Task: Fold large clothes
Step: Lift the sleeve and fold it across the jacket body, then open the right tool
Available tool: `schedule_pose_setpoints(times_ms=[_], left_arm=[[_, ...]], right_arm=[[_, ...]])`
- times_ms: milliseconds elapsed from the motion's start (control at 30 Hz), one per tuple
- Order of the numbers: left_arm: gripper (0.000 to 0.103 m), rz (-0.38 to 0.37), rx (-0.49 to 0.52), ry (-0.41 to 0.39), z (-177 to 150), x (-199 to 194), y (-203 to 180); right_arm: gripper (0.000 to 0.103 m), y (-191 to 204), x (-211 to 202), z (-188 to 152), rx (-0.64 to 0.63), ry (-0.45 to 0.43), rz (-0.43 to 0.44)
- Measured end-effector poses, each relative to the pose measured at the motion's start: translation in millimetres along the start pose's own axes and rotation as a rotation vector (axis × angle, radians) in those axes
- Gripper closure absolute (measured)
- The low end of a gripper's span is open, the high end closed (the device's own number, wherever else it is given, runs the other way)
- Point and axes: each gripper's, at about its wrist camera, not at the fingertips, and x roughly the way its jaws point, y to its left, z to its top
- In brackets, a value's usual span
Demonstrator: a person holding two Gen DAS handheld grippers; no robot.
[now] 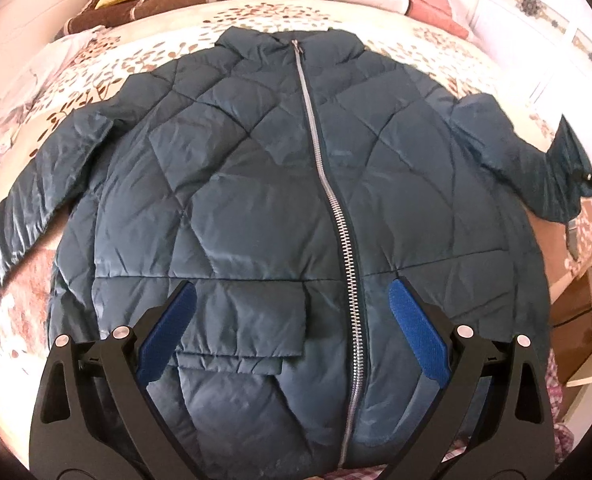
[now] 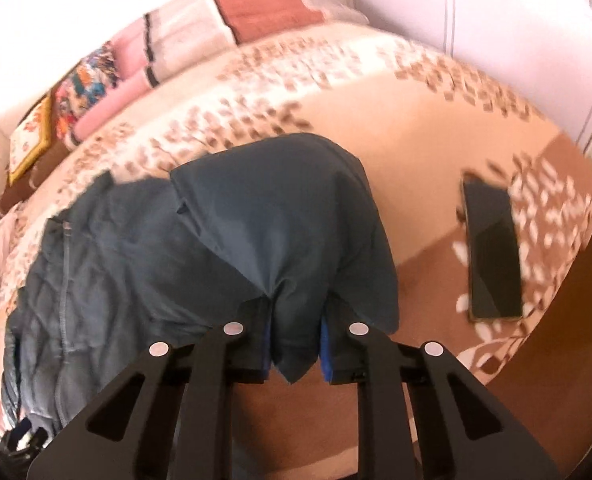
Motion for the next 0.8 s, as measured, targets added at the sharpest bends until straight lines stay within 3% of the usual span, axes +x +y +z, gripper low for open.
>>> schedule_pose_setpoints(times_ms=[167, 433, 633, 800], left_arm=[[0.007, -0.039, -0.021, -0.051, 0, -16, 10], [0.007, -0.048, -0.094, -0.14, -3, -43, 54], [0.007, -0.003, -0.168, -0.186, -7, -53, 97], [0.007, 0.027, -0.195, -0.197, -8, -51, 120]], right_arm=[[0.084, 54, -39, 14, -0.077, -0.043, 0.075], [0.084, 181, -72, 25, -0.251, -0.051, 0.27], [0.084, 274, -51, 18, -0.302, 0.049, 0.425], [0.084, 345, -3, -7, -0.305, 0.177, 0.502]])
